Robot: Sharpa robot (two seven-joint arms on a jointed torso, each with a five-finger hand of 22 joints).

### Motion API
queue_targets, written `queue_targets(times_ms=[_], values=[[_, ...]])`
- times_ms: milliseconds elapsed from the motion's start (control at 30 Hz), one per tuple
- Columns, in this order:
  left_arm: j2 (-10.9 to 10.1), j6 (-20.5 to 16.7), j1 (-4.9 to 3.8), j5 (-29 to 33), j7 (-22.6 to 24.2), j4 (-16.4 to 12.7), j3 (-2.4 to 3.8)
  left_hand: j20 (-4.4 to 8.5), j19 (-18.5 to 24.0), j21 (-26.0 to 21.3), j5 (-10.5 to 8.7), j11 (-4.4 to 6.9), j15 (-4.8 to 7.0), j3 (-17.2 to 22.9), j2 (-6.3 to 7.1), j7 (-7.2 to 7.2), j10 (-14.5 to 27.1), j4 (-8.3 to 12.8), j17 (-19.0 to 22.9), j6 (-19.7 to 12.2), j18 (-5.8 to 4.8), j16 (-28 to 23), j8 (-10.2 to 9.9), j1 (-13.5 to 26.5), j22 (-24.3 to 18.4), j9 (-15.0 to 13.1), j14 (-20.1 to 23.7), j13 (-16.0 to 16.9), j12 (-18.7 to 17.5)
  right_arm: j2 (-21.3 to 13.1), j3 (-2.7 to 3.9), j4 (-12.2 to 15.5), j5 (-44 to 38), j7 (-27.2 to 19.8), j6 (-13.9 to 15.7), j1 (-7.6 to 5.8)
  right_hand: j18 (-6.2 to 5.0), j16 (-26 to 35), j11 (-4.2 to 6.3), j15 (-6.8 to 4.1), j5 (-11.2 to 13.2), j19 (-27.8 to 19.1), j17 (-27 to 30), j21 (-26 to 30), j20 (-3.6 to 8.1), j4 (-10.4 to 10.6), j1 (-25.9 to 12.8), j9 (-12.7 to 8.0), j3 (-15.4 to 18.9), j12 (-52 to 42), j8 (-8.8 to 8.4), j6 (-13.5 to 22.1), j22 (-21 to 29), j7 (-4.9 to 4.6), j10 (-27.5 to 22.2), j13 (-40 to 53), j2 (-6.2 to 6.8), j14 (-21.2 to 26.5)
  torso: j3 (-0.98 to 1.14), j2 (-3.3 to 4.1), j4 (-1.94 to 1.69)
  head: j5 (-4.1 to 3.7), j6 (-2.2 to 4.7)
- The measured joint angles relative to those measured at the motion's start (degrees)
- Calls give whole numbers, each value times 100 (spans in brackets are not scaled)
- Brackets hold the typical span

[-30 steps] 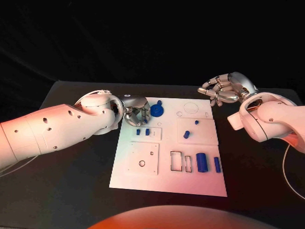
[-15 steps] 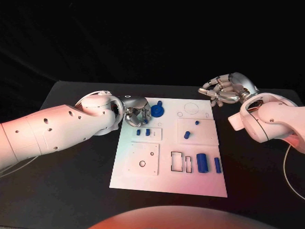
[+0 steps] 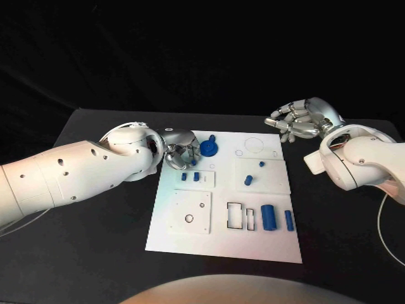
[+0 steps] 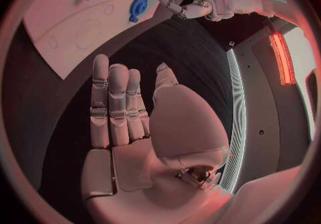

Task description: Assemble the parts on the task board

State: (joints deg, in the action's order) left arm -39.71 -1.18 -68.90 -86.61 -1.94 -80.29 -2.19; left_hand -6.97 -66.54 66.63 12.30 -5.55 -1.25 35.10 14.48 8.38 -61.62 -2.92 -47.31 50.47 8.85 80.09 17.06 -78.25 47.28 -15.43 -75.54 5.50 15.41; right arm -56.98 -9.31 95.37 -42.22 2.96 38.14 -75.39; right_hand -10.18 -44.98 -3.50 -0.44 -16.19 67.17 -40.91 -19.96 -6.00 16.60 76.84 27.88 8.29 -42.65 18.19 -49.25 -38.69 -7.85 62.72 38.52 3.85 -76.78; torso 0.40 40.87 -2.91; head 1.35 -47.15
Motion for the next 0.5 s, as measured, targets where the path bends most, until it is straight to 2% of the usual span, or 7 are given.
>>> queue_targets(times_ms=[133,300,500], values=[[-35,-3,1,0,0,-4,0,-13,13,0,0,-40,-20,-17,24,-30,65,-17,26,-30,0,0,-27,24,-12,13,20,-13,-56,-11,0,-7,-8,6,16,0,0,180,-43,54,0,-80,46,112,-55,16,0,-21,16,247,23,55,61,-34,-162,-257,0,147,0,2,-3,-8,2],[-62,-15,2,0,0,-13,2,-21,21,0,0,-81,-41,-33,54,-52,205,-33,53,-51,0,0,-89,54,-12,41,41,-31,-160,-16,0,-14,-26,13,35,1,0,289,-91,63,0,-89,60,189,-46,0,2,-42,31,486,43,72,118,-50,-215,-527,2,157,-2,4,-10,-10,4],[-114,-35,2,-1,-12,-21,6,-40,40,-34,0,-120,-62,-48,54,-52,288,-49,83,-51,0,0,-112,54,-23,50,62,-46,-226,-29,0,-23,-63,21,39,1,0,332,-107,89,0,-53,55,221,-81,4,77,-72,59,858,89,49,150,-73,-281,-915,77,132,-5,8,-7,-5,17]])
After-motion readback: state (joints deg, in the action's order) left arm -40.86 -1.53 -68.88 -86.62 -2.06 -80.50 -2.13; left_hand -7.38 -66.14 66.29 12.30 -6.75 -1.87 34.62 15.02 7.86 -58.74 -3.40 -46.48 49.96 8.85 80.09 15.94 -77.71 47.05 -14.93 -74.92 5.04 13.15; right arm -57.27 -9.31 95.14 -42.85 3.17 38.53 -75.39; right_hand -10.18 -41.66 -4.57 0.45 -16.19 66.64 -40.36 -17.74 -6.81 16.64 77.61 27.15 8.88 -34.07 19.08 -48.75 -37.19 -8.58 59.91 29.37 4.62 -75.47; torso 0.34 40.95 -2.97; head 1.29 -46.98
